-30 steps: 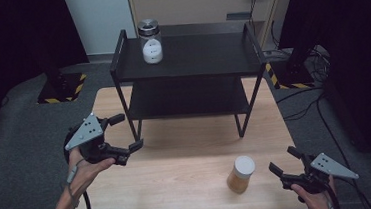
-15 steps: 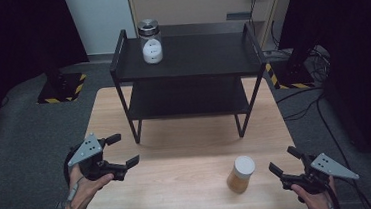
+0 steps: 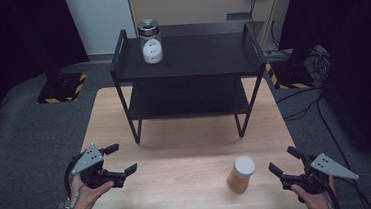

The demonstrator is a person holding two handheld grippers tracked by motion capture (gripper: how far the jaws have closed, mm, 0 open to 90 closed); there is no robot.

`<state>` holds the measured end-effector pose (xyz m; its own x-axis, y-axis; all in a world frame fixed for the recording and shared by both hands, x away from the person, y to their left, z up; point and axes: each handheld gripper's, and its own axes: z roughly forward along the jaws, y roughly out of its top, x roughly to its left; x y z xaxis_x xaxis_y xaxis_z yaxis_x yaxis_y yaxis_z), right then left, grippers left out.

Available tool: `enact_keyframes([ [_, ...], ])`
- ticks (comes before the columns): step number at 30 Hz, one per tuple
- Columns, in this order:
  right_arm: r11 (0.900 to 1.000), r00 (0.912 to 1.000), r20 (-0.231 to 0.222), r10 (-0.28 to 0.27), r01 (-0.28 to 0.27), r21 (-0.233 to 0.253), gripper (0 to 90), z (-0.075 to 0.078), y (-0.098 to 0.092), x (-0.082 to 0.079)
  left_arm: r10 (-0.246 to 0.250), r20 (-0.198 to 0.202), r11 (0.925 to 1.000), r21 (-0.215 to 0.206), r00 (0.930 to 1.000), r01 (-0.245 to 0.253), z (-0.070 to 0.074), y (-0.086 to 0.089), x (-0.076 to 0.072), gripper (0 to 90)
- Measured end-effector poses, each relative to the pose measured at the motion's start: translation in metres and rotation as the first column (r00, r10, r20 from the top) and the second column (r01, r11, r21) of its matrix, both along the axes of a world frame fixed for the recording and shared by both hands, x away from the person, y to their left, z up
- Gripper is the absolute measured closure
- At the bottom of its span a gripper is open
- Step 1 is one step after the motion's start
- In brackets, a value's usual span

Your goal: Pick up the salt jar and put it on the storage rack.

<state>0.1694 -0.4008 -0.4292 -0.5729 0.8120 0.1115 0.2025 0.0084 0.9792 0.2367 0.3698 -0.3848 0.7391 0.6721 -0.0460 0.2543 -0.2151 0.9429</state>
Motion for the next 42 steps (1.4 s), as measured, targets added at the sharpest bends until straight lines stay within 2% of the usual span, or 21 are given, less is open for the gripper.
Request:
enact_keyframes([
  [4,1.000,1.0000,-0.002,0.004,-0.004,0.000,6.0,0.000,0.000,0.000,-0.004,-0.003,1.0000,0.005,1.0000,0.004,-0.004,0.001,0.000,2.9],
  [9,1.000,1.0000,-0.002,0.006,-0.006,-0.002,6.0,0.000,0.000,0.001,-0.001,0.012,0.9999,0.012,0.9999,0.001,-0.008,0.002,-0.003,2.6],
  [13,1.000,1.0000,0.000,0.008,-0.008,-0.004,6.0,0.000,0.000,0.000,-0.002,0.007,1.0000,0.001,1.0000,0.002,-0.013,0.006,-0.003,2.6],
  [19,1.000,0.9999,0.003,0.011,-0.011,-0.008,6.0,0.001,0.001,-0.001,-0.018,0.047,0.9995,-0.024,0.9987,0.019,-0.017,0.008,-0.005,2.5],
  [23,1.000,0.9999,0.005,0.016,-0.016,-0.012,6.0,0.002,0.002,-0.002,-0.023,0.049,0.9997,-0.003,0.9985,0.023,-0.016,0.005,-0.005,2.3],
  [25,1.000,0.9998,0.008,0.019,-0.019,-0.015,6.0,0.003,0.002,-0.002,-0.017,0.051,0.9999,-0.002,0.9986,0.017,-0.016,0.004,-0.006,2.4],
  [27,1.000,0.9998,0.009,0.020,-0.020,-0.013,6.0,0.003,0.002,-0.003,0.010,0.062,0.9998,0.014,0.9980,-0.011,-0.015,0.002,-0.008,2.3],
  [34,1.000,0.9998,0.010,0.016,-0.016,-0.011,6.1,0.003,0.002,-0.004,0.075,0.056,0.9971,-0.021,0.9956,-0.074,-0.019,0.013,-0.009,2.2],
  [42,1.000,1.0000,0.005,0.006,-0.006,-0.008,6.1,0.003,0.002,-0.006,0.073,0.057,0.9971,-0.028,0.9957,-0.071,-0.021,0.016,-0.007,2.1],
])
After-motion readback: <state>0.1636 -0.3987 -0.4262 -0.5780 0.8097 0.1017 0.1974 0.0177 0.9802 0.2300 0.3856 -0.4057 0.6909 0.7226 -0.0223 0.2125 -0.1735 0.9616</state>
